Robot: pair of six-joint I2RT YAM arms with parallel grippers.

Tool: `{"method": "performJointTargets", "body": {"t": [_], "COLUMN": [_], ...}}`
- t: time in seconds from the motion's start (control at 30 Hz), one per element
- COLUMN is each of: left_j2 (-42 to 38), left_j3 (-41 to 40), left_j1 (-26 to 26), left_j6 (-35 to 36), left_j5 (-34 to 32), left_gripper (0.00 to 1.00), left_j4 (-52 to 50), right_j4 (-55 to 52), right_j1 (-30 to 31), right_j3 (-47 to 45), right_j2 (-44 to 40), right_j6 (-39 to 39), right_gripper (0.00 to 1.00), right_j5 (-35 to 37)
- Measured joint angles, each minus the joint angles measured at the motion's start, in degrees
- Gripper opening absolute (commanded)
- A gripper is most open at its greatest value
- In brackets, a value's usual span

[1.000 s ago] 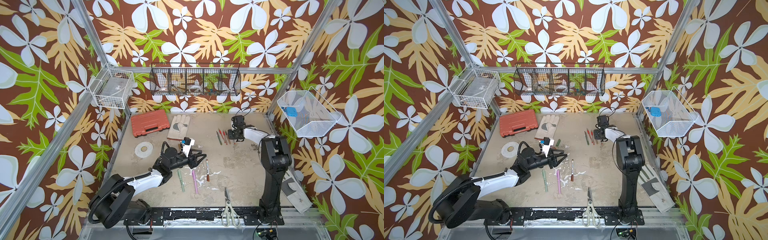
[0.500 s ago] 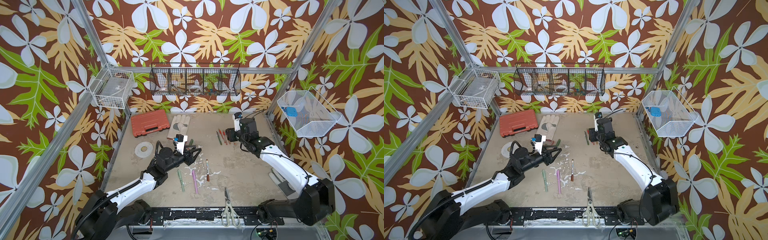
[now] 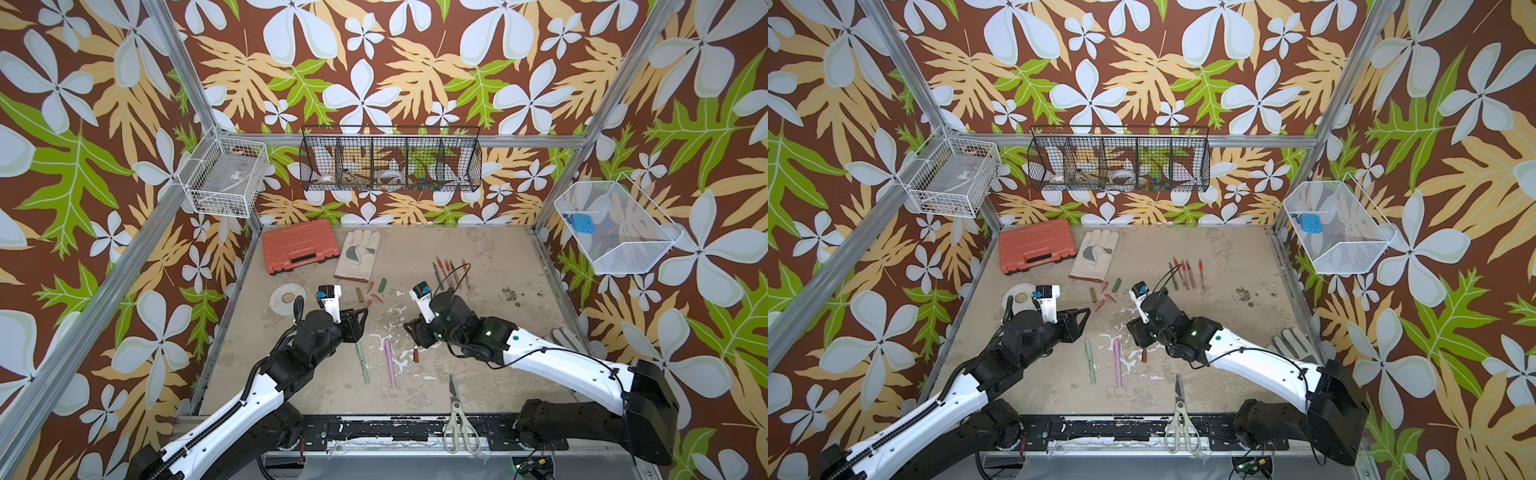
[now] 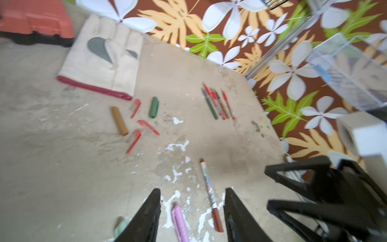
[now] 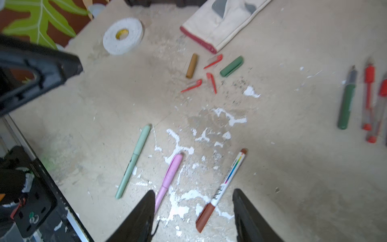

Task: Remove pen caps from pens
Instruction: Pick up the pen from the bottom-center of the table.

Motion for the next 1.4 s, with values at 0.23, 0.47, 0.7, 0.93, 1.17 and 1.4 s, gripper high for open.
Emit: {"method": "performJointTargets", "body": {"t": [0.23, 0.47, 0.7, 0.93, 1.17, 1.4], "left_j2": [3.65, 5.57, 5.33, 5.01, 4.87, 4.87], "left_j3": [-3.89, -4.81, -4.76, -4.81, -5.03, -5.03], "left_j1": [0.0, 0.0, 0.0, 0.0, 0.0, 0.0], "left_j6": [0.02, 0.0, -0.09, -0.22, -0.22, -0.02], "left_j5": [0.76, 4.81, 5.88, 6.05, 6.32, 6.45], "left_gripper": [0.45, 0.44, 0.45, 0.46, 0.47, 0.47], "left_j4": [-2.89, -3.02, -3.32, -3.32, -3.28, -3.13], "right_j4": [-1.07, -1.2, -0.83, 0.92, 3.04, 4.52], "right_j1": [10.6, 13.92, 14.14, 14.14, 14.19, 14.19], "right_j3": [2.51, 3.76, 3.61, 3.04, 1.46, -1.73], "right_j2": [12.26, 18.18, 21.79, 24.33, 24.68, 22.4], "right_j6": [4.79, 8.76, 10.36, 10.6, 10.54, 10.82], "right_gripper": [0.58, 0.48, 0.4, 0.38, 0.3, 0.29], "right_j5": [5.38, 8.26, 8.11, 5.75, 5.42, 6.93]}}
